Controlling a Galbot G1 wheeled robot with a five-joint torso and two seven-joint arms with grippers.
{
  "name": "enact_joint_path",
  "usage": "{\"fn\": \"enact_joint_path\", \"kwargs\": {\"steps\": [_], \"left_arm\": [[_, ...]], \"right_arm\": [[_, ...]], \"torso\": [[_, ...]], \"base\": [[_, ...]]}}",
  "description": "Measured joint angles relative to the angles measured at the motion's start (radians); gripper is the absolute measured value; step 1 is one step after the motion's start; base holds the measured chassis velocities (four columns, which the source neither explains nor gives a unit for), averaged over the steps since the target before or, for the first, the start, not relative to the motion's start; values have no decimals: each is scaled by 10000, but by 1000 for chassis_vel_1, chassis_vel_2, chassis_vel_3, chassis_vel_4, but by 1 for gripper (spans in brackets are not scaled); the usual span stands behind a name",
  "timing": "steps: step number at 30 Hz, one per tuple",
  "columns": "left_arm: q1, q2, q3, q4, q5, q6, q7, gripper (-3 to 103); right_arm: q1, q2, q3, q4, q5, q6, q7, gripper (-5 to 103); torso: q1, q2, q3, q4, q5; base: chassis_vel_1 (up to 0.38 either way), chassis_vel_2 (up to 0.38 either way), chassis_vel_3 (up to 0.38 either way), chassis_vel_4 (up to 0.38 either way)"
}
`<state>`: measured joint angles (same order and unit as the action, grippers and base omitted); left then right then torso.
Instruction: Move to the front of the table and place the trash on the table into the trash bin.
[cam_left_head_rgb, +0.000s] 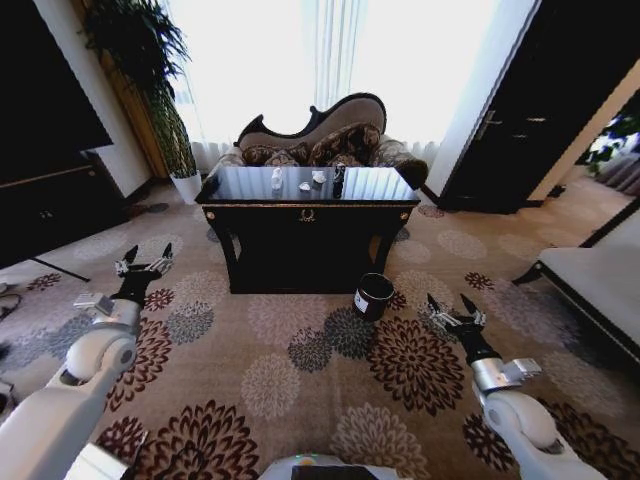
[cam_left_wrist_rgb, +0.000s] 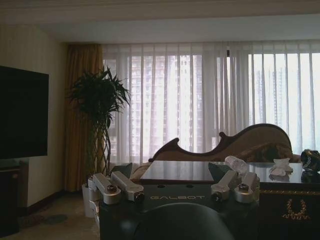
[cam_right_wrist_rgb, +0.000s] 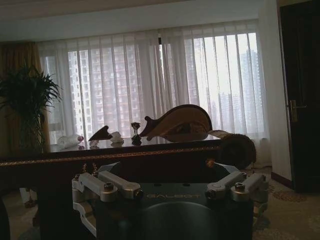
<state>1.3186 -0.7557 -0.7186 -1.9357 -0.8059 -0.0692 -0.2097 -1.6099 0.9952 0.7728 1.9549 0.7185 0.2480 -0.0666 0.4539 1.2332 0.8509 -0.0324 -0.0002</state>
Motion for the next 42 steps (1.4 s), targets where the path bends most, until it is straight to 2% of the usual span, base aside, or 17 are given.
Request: {"fn": "enact_joint_path", "kwargs": {"steps": [12,35,42], "left_arm": [[72,-106,-66,-395,168,190,-220,86],[151,-210,-19,-420,259,203,-162,86],[290,-260,-50,-518,277,203,-86,86]], "right_arm": [[-36,-2,-137,48,-63,-23,9,100],[-31,68,-222,109,-22,-55,-96,100],[-65,95,-211,145,-40,-53,-95,100]], "torso": [[0,0,0,-1,-1],[-2,1,-1,0,0],[-3,2,-1,-1,1]], "base": [[0,0,0,0],[0,0,0,0],[-106,98,98,-120]]}}
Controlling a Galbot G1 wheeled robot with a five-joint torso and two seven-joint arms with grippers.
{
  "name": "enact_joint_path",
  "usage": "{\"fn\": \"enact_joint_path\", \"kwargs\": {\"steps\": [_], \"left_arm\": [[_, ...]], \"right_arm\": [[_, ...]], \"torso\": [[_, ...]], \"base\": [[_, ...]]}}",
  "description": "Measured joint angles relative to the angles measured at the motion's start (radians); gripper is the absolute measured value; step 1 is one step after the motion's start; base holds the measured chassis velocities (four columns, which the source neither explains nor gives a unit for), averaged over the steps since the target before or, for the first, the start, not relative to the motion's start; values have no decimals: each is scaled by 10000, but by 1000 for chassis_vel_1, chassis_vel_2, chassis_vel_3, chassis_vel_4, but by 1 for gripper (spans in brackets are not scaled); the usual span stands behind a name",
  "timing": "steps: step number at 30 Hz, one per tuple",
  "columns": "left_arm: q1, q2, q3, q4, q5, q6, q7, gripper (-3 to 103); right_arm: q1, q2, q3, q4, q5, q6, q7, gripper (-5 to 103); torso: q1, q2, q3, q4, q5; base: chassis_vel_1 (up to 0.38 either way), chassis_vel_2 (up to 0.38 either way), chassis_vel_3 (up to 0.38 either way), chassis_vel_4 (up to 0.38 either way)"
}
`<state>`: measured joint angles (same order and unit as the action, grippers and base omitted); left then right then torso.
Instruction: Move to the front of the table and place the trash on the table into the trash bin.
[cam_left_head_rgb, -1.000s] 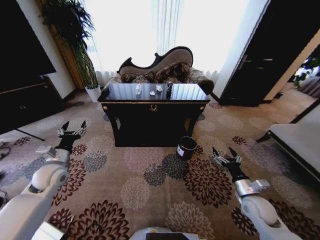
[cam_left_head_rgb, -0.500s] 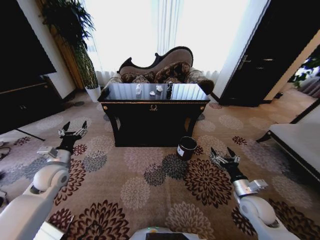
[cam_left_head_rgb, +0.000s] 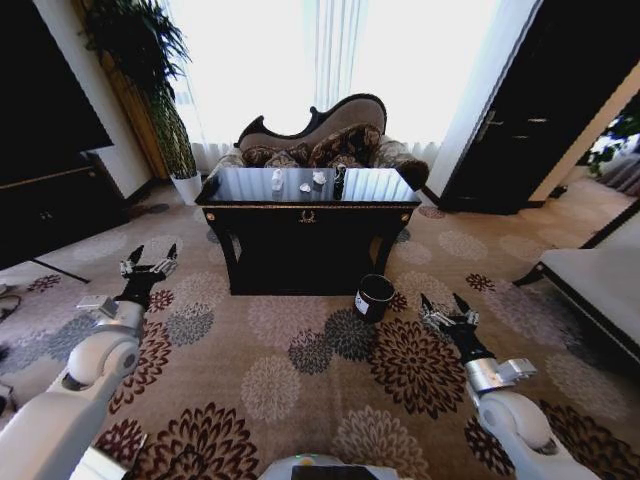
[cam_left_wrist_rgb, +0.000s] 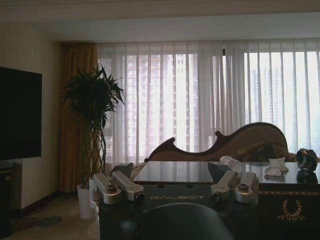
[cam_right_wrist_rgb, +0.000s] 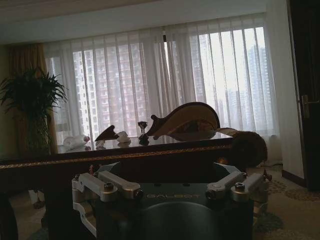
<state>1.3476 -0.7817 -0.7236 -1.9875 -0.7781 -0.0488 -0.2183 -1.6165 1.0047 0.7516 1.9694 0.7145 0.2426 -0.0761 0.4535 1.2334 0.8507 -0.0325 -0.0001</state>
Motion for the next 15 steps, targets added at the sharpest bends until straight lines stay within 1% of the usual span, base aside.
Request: {"fn": "enact_joint_path", "kwargs": {"steps": [2,5,10,11,13,15], "left_arm": [[10,2,-4,-18,0,5,0,86],[12,13,-9,-31,0,13,-1,86],[55,-23,11,-81,16,18,-5,86],[97,-41,11,-106,28,19,-7,85],[182,-47,-29,-141,39,19,-7,92],[212,-46,-60,-151,40,18,-8,92]], "right_arm": [[-7,12,1,20,-6,0,0,100],[-19,32,5,63,-10,0,0,100],[-50,77,26,89,-50,-2,-4,100],[-68,111,30,91,-61,-2,-9,100],[-85,155,30,109,-77,-2,-17,100],[-87,167,30,119,-86,-2,-20,100]], "torso": [[0,0,0,-1,-1],[0,0,0,0,-2],[6,-2,3,2,0],[7,-3,3,0,-3],[8,-3,3,-1,-3],[9,-3,3,0,1]], "base": [[-198,162,159,-181],[-234,199,274,-240],[-303,305,298,-301],[-344,331,348,-336],[-348,358,344,-342],[-340,359,339,-348]]}}
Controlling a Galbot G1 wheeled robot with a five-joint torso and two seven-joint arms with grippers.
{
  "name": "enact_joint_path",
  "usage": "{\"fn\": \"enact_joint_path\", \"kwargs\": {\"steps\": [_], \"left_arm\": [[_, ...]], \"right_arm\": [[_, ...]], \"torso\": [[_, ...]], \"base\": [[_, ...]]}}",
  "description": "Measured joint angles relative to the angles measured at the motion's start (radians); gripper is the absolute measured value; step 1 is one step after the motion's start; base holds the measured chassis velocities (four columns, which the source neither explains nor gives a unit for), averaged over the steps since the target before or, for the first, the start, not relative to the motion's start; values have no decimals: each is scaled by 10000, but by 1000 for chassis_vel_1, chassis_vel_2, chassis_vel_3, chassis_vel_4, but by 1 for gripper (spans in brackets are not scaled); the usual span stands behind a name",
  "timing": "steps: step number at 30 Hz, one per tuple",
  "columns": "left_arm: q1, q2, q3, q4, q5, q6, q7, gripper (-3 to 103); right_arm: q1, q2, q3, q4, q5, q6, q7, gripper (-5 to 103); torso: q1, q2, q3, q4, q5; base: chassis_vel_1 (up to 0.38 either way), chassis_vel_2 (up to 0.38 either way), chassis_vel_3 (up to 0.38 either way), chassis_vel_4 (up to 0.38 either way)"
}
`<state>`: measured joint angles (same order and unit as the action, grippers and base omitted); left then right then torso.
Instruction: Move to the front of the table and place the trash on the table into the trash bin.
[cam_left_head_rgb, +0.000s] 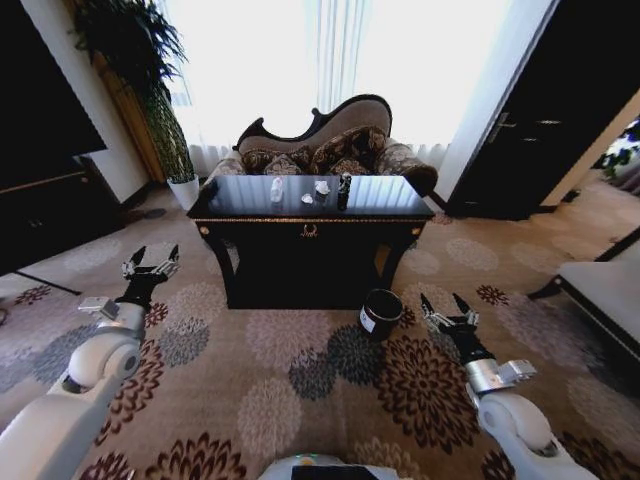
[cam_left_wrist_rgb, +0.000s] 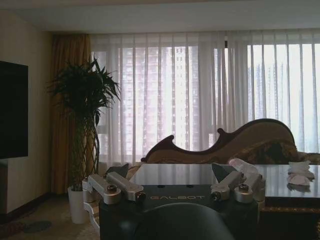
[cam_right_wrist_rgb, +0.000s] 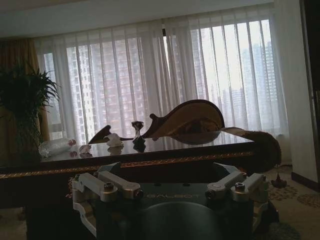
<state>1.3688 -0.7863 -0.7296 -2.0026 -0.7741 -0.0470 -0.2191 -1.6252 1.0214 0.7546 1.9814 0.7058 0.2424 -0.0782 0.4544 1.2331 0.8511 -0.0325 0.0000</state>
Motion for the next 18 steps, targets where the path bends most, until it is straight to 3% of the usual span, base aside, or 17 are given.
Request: {"fn": "enact_joint_path", "kwargs": {"steps": [18], "left_arm": [[326,-3,-259,-255,1,-3,-30,98]], "right_arm": [[-84,157,-25,63,-107,16,-91,100]], "torso": [[-8,2,-4,-1,-2]], "base": [[-294,295,297,-293]]}}
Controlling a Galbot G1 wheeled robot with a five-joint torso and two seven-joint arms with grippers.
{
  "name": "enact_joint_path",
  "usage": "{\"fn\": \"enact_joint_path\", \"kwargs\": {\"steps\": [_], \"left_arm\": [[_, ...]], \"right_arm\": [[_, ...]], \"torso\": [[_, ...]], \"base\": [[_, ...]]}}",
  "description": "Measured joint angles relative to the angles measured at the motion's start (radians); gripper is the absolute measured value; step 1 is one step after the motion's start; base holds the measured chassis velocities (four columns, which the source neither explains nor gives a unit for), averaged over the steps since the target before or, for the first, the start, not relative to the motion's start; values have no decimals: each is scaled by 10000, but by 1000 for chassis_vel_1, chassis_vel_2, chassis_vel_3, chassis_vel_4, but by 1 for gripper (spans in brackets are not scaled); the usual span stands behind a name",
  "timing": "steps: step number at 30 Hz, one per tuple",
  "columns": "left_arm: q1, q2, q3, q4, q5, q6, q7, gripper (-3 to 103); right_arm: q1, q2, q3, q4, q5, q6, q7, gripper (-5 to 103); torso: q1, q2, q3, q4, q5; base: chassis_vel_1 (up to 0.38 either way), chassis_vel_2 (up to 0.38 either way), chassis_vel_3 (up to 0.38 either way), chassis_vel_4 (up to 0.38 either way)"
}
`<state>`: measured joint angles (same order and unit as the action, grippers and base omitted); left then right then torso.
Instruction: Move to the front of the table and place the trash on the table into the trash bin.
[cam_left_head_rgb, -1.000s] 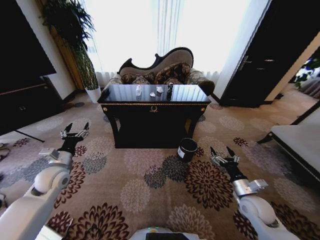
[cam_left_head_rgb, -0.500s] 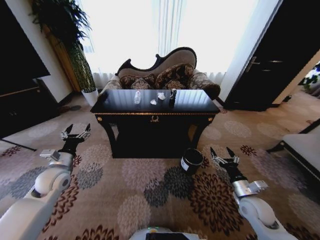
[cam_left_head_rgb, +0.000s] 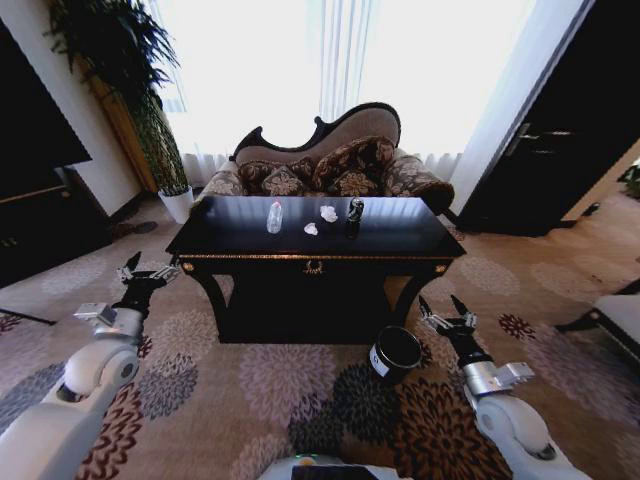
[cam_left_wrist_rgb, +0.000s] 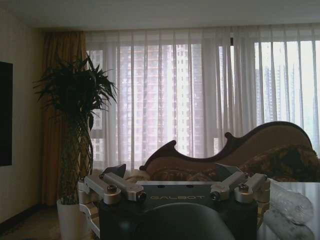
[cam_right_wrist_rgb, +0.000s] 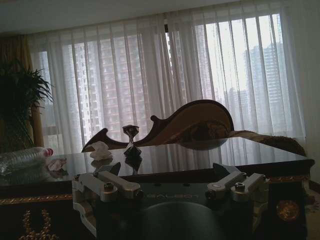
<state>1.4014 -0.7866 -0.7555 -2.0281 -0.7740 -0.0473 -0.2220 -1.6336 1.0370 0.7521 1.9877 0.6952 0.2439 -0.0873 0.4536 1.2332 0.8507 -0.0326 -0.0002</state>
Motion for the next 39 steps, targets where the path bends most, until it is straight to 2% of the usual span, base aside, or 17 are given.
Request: {"fn": "enact_joint_path", "kwargs": {"steps": [9,14,18,19,24,25,29,30,34,35,39], "left_arm": [[-19,29,-39,-74,-166,180,-7,98],[-175,126,339,-55,-142,367,50,100],[-998,407,1522,87,-291,751,-85,100],[-998,407,1522,87,-291,751,-85,100],[-2333,488,3019,344,-356,1245,-716,100],[-2333,488,3019,344,-356,1245,-716,100],[-3879,449,4554,737,-675,1486,-1125,100],[-3879,449,4554,737,-675,1486,-1125,100],[-5568,418,6251,1035,-951,1605,-1431,100],[-5568,418,6251,1035,-951,1605,-1431,100],[-6592,233,7391,956,-1036,1747,-1671,100]], "right_arm": [[-27,60,0,-4,15,167,33,100],[-64,139,-35,21,-7,195,13,100],[-16,123,-134,35,-62,198,3,100],[-16,123,-134,35,-62,198,3,100],[195,-90,-325,-46,-70,155,-17,100],[195,-90,-325,-46,-70,155,-17,100],[48,-47,-220,-140,-35,218,-104,100],[48,-47,-220,-140,-35,218,-104,100],[78,12,-195,-172,-7,234,-127,100],[78,12,-195,-172,-7,234,-127,100],[137,40,-183,-294,-1,234,-133,100]], "torso": [[18,-6,7,1,-1],[8,-5,3,3,1],[-18,9,-6,-2,1],[-18,9,-6,-2,1],[8,-1,5,6,0],[8,-1,5,6,0],[12,-5,6,1,0],[12,-5,6,1,0],[-1,-1,1,-1,1],[-1,-1,1,-1,1],[3,-1,2,0,1]], "base": [[-196,211,183,-201],[-10,18,-1,3],[36,-58,-41,37],[54,-88,-62,55],[10,-25,-21,14],[0,0,0,0],[0,0,0,0],[0,0,0,0],[0,0,0,0],[0,0,0,0],[0,0,0,0]]}}
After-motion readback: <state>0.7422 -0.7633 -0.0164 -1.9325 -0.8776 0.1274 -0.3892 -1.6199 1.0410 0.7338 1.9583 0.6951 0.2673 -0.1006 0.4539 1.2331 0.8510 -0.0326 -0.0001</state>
